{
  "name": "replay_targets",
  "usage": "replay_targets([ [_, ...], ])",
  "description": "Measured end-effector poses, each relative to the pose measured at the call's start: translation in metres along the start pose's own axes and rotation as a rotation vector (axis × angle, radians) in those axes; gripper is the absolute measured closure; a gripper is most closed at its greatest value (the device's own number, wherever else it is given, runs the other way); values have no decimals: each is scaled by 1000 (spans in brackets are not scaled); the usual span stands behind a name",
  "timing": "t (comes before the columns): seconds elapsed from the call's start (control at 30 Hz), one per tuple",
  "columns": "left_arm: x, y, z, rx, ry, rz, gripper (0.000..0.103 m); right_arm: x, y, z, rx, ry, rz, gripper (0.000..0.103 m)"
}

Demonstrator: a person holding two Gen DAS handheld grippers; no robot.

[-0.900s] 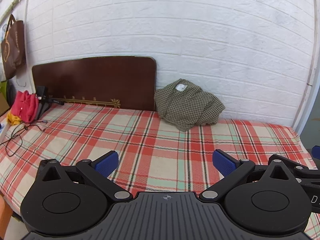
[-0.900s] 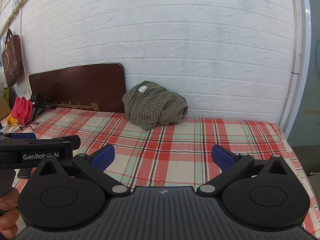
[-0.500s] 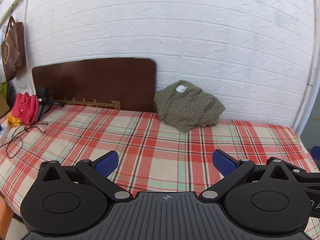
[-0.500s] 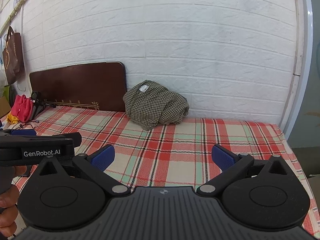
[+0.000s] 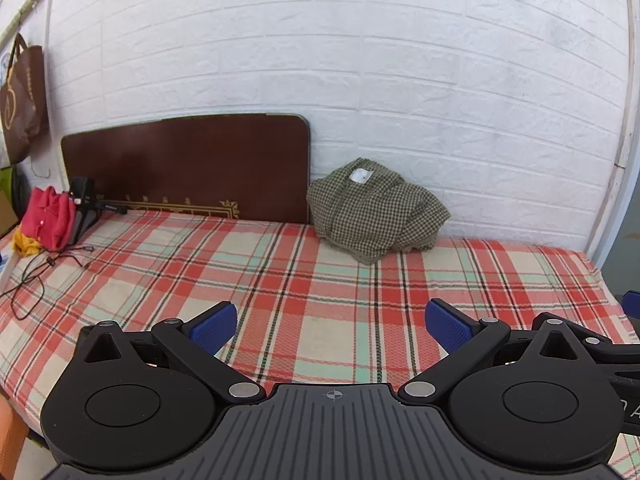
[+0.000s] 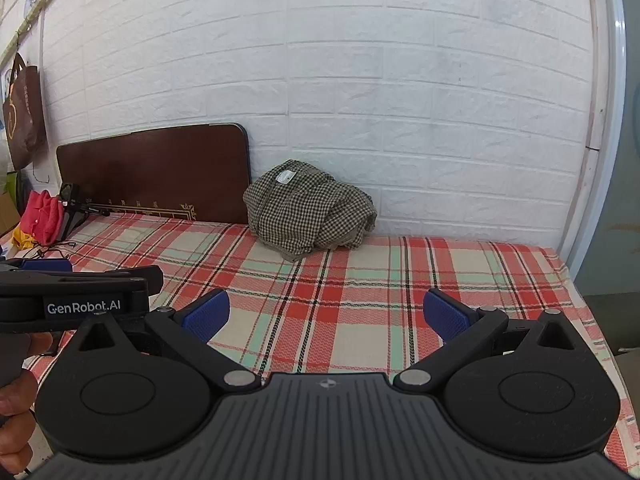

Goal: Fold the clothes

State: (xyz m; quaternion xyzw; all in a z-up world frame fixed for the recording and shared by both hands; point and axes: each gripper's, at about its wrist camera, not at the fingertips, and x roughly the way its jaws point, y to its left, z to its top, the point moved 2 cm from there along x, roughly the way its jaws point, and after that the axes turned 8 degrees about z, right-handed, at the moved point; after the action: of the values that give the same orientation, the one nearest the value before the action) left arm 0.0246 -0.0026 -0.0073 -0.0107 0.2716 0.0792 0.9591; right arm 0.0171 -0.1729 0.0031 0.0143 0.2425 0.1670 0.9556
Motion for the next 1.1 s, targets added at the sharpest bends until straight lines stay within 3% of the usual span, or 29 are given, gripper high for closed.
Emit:
replay_targets([
  [1.1,19,-5,6,8,30,28,0,25,-7,11,17,37,5,0],
])
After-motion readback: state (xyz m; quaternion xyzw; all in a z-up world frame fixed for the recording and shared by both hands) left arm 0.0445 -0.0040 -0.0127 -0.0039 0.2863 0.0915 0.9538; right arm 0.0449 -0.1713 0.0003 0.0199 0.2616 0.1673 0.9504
